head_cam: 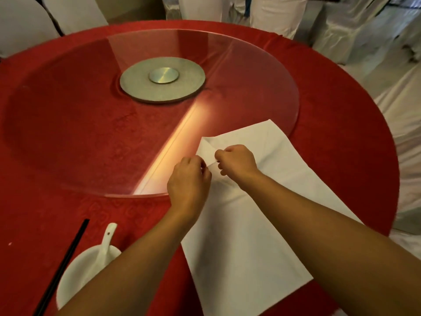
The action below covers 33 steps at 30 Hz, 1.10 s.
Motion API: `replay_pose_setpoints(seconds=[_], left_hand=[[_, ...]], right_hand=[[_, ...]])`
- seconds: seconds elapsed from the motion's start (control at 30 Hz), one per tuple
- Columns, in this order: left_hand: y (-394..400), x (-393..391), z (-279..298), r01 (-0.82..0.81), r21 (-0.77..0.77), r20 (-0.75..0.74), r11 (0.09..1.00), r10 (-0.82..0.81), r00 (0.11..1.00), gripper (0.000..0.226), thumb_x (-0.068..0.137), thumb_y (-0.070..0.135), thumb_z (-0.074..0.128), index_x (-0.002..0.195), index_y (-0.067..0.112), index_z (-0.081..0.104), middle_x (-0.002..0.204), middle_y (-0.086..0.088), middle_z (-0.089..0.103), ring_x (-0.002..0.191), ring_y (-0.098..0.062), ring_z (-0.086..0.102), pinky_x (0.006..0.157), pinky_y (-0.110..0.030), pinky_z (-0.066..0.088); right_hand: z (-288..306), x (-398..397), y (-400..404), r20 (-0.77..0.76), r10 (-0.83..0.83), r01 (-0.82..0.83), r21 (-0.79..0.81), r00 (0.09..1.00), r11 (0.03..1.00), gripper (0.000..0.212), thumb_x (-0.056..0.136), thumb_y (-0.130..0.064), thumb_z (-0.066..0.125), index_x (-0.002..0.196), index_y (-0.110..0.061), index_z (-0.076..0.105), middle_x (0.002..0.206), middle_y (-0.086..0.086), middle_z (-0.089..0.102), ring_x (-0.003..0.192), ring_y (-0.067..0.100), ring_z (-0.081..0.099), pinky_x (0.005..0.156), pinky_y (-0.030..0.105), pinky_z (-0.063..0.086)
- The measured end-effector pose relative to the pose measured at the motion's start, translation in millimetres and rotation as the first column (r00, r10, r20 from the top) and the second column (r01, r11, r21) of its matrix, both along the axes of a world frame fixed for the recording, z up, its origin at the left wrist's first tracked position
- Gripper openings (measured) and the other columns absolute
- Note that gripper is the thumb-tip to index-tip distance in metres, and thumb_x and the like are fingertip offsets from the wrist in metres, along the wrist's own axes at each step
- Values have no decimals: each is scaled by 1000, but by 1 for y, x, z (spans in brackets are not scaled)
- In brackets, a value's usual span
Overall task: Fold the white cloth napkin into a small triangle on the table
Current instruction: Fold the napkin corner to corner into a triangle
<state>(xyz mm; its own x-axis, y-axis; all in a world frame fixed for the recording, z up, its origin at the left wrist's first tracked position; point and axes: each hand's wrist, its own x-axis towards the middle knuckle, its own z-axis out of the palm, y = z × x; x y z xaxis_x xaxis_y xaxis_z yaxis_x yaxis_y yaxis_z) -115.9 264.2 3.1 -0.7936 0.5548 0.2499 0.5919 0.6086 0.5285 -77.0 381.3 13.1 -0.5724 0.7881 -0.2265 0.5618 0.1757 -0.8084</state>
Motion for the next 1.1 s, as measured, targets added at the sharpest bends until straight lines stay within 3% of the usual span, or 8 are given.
replay_pose_setpoints(seconds=[0.2,0.4,0.53,0.77,0.9,1.1], left_hand=[[29,67,-3,55,12,-190,998,-52,980,9,90,15,58,87,8,64,80,-7,62,71,-21,51,53,-31,36],[59,128,-18,53,1,-199,999,-52,979,6,88,12,62,88,7,66,80,-10,65,67,-22,53,53,-30,42],[77,152,-28,65,-14,-260,998,-66,963,5,85,8,64,82,5,66,74,-13,65,61,-25,51,52,-27,31],[88,188,-53,180,-62,-285,982,-191,939,6,84,10,66,83,4,69,73,-15,67,60,-27,55,50,-33,48],[92,204,-67,229,-117,-324,966,-256,911,4,82,8,67,81,5,68,73,-14,66,63,-30,55,53,-35,44],[95,225,-83,246,-186,-366,951,-299,881,3,82,9,63,81,7,65,76,-11,62,67,-30,52,56,-39,42]], right_hand=[[-5,72,30,-72,-60,52,-100,996,994,24,82,-24,55,80,-3,68,74,11,70,61,19,66,66,36,56],[-16,130,58,-133,-91,67,-174,987,982,19,84,-22,55,78,-9,68,74,8,69,60,16,65,56,30,50],[-25,158,73,-156,-113,82,-195,981,977,17,83,-18,57,75,-10,69,66,3,68,52,10,63,60,31,53],[-43,204,90,-156,-175,128,-270,972,954,16,78,-15,59,68,-6,66,58,4,63,45,13,56,47,25,41],[-48,228,102,-129,-187,145,-282,974,948,18,75,-13,61,76,3,67,58,8,62,39,12,52,36,17,36],[-52,258,122,-73,-222,197,-252,972,947,28,76,-16,61,88,9,66,62,8,63,38,9,52,37,19,34]])
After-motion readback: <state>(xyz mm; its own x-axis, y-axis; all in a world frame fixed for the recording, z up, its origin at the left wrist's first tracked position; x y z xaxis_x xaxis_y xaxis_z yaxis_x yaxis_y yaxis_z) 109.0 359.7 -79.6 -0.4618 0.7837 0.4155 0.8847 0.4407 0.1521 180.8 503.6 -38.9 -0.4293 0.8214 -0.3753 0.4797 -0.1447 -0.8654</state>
